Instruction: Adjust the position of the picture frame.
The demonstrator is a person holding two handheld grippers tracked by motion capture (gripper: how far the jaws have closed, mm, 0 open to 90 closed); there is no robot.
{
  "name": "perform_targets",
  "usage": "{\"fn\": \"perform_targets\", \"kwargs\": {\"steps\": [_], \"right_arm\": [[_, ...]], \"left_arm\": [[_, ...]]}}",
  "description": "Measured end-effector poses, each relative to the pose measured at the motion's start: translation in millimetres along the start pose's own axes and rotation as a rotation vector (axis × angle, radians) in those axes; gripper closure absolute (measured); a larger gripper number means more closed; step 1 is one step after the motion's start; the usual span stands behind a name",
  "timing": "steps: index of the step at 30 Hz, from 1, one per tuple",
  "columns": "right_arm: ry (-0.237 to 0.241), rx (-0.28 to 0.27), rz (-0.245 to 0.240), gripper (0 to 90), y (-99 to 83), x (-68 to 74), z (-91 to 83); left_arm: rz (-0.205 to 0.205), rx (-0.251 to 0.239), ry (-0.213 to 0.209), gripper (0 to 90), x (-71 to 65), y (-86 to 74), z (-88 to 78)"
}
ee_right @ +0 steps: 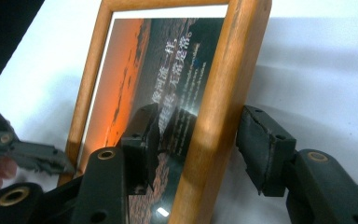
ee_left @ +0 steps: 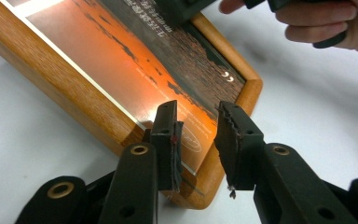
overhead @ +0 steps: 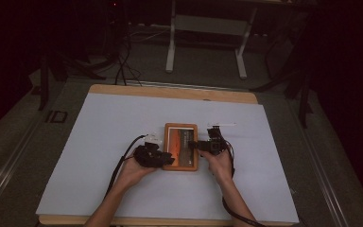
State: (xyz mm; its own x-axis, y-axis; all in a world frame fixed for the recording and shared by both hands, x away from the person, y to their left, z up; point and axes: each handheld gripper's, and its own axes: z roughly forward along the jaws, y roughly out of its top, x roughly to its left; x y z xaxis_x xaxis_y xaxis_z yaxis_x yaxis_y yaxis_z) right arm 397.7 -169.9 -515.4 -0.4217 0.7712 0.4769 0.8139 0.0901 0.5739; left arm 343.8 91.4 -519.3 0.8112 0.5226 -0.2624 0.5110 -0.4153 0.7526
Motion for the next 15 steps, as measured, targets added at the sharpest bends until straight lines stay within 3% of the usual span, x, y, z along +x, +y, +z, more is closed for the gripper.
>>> {"fn": "perform_targets", "kwargs": {"steps": [3,5,6,7,10,15], "right_arm": [[0.004,0.008,-0.008,49.3,-5.1,1.6,-1.9],[0.006,0.01,-0.008,49.2,-9.5,1.8,-3.0],[0.012,0.013,-0.011,49.2,-12.5,1.4,-3.7],[0.018,0.016,-0.013,49.3,-16.6,1.4,-4.7],[0.019,0.025,-0.029,49.3,-24.5,3.4,-7.3],[0.016,0.037,-0.032,49.3,-33.4,7.0,-10.0]], "left_arm": [[0.009,-0.028,0.07,65.9,-1.0,0.2,-5.2],[0.004,-0.044,0.145,65.1,-0.6,-0.2,-9.6],[0.002,-0.034,0.203,63.1,0.7,-1.0,-10.9],[-0.002,-0.027,0.218,62.9,2.2,-2.0,-11.4],[-0.035,-0.044,0.198,62.2,7.0,-6.8,-10.4],[-0.006,-0.052,0.217,65.0,4.0,-5.0,-6.0]]}}
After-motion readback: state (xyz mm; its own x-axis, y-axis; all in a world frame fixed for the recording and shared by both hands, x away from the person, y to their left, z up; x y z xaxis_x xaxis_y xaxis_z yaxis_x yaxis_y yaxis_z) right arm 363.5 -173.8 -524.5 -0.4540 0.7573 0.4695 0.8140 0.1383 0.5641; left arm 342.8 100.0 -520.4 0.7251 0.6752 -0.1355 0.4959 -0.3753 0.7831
